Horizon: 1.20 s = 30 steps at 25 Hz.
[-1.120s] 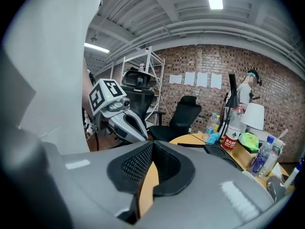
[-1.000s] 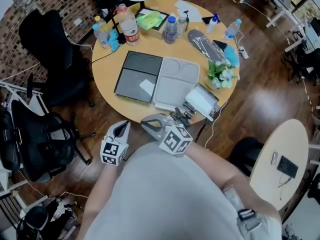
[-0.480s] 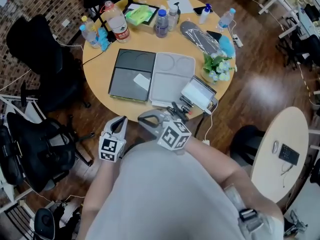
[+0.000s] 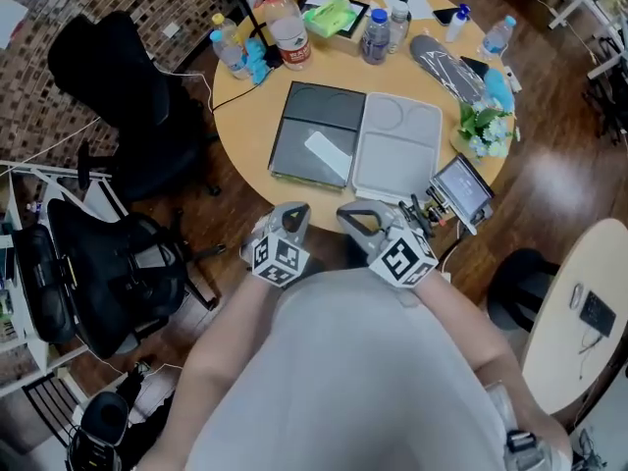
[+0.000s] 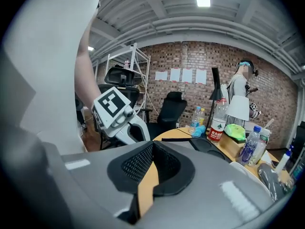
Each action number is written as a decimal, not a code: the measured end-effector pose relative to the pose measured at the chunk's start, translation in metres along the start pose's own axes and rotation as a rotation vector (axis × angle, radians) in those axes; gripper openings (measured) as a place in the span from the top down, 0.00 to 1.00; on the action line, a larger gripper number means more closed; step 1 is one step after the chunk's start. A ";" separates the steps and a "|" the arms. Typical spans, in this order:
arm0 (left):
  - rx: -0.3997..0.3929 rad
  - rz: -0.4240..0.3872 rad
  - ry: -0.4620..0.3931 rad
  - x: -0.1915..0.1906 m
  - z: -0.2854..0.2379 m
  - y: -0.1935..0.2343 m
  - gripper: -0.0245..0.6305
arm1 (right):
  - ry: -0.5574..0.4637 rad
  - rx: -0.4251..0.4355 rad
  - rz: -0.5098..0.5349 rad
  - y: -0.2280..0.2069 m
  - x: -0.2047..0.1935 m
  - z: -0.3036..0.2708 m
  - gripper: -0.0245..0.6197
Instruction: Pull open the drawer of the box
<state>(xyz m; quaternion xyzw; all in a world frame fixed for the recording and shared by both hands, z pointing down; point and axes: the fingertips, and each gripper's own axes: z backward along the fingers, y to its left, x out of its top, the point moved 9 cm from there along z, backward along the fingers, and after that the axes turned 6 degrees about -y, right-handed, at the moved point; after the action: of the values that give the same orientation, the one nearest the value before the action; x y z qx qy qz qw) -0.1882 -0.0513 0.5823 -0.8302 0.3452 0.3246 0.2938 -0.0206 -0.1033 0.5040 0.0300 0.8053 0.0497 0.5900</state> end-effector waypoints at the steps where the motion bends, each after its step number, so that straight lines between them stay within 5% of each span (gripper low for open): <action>1: -0.001 -0.058 0.018 0.000 -0.006 0.001 0.95 | 0.009 -0.011 -0.003 0.000 0.000 0.002 0.96; 7: 0.015 -0.326 0.106 -0.009 -0.028 0.009 0.95 | 0.065 -0.069 -0.031 -0.001 0.001 0.006 0.96; 22: -0.021 -0.660 0.328 -0.032 -0.074 0.015 0.75 | 0.071 -0.189 -0.087 -0.011 -0.006 0.030 0.96; 30: 0.021 -0.750 0.337 -0.032 -0.076 0.014 0.81 | 0.074 -0.213 -0.102 -0.014 -0.005 0.035 0.96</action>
<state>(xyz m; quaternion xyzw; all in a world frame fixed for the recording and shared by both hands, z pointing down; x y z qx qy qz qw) -0.1906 -0.1013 0.6492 -0.9370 0.0652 0.0510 0.3393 0.0146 -0.1165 0.4963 -0.0757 0.8172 0.1058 0.5614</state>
